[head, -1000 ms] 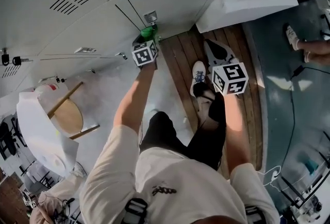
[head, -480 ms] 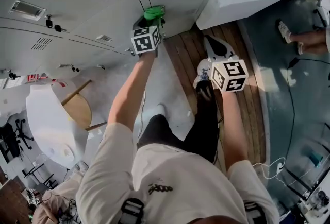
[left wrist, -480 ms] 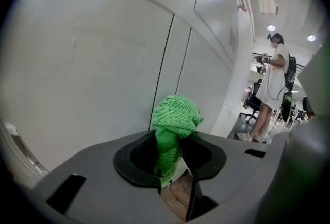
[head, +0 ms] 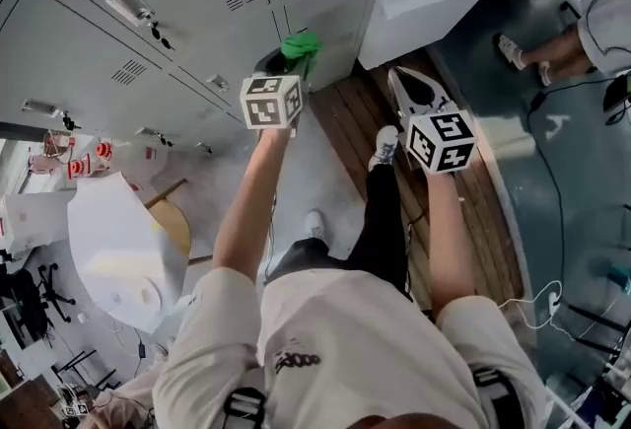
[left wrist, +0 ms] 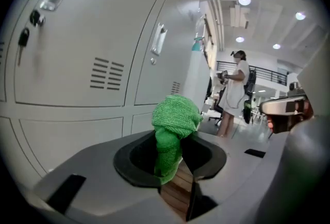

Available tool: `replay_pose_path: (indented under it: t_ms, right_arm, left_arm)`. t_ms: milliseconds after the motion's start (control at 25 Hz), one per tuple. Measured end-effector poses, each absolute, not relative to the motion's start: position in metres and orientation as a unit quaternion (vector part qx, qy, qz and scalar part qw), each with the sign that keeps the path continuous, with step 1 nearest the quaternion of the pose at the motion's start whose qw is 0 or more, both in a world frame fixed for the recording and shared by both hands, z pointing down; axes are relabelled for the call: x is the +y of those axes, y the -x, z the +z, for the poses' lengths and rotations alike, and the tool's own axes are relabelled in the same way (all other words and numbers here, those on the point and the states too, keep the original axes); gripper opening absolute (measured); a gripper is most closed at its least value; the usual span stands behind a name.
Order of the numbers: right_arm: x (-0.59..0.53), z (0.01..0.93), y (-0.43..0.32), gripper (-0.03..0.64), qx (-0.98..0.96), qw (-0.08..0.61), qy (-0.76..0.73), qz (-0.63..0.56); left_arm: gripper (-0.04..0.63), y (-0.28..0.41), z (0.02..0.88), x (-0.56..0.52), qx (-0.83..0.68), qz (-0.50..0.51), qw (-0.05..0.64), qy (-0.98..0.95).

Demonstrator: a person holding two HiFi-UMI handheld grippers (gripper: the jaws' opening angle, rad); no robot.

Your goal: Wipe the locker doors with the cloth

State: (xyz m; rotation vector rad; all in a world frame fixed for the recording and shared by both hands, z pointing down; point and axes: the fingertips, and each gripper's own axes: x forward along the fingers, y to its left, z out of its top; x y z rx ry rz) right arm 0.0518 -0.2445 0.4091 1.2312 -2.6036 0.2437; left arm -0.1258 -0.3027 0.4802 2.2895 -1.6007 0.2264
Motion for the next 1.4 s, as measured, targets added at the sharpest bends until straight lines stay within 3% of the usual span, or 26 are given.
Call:
replay_pose_path:
  t_ms: [520, 800, 1400]
  right_arm:
    - [-0.119, 0.282, -0.028, 0.009, -0.9, 0.083, -0.427, -0.018]
    - [-0.07, 0.245, -0.02, 0.009, -0.901, 0.063, -0.425, -0.065]
    - [-0.053, 0.233, -0.013, 0.009, -0.9, 0.079, -0.417, -0.103]
  left_arm:
    - [0.129, 0.118, 0.313, -0.125, -0.494, 0.081, -0.002, -0.866]
    - [0.129, 0.119, 0.269, -0.064, -0.481, 0.093, -0.072, -0.869]
    - [0.129, 0.104, 0.239, -0.043, -0.445, 0.057, -0.096, -0.888]
